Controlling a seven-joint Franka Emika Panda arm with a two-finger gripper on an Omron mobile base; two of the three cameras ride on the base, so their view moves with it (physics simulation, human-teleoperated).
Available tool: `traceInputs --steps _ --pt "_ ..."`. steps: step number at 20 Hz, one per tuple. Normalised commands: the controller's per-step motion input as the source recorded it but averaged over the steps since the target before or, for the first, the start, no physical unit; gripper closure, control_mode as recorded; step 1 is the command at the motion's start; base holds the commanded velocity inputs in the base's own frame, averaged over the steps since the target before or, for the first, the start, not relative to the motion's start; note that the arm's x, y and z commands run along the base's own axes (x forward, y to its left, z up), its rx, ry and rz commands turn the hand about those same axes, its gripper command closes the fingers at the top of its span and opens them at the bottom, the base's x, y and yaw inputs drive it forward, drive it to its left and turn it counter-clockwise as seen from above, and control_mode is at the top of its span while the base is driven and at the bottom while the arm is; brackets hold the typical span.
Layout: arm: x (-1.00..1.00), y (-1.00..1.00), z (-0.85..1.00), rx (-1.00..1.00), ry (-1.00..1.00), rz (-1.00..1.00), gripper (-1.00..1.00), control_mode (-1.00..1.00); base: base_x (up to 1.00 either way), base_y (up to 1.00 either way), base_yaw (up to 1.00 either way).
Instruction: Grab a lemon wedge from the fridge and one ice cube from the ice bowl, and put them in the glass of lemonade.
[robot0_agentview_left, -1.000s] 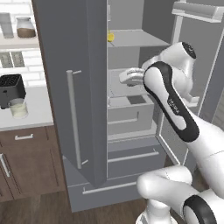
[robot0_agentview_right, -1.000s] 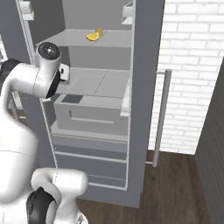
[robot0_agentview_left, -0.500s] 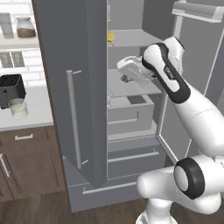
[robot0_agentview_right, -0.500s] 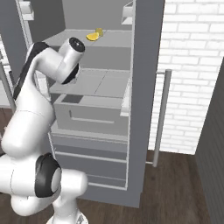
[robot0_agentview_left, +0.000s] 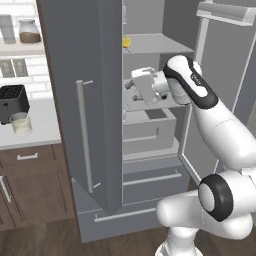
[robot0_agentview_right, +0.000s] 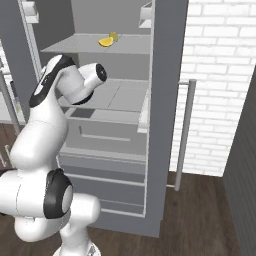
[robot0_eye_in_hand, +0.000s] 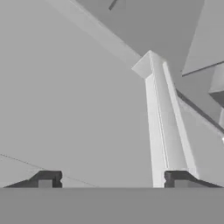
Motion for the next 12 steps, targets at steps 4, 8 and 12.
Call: traceInputs --steps 4,8,12 --pt "0.00 0.60 0.00 0.13 0.14 0.17 -1.00 -1.00 0.00 0.00 0.00" --pt "-0.17 0.75 0.00 0.03 0.11 0.11 -1.00 -1.00 0.00 0.00 0.00" --pt "-0.37 0.74 0.00 0.01 0.11 0.10 -1.00 -1.00 0.00 0.00 0.00"
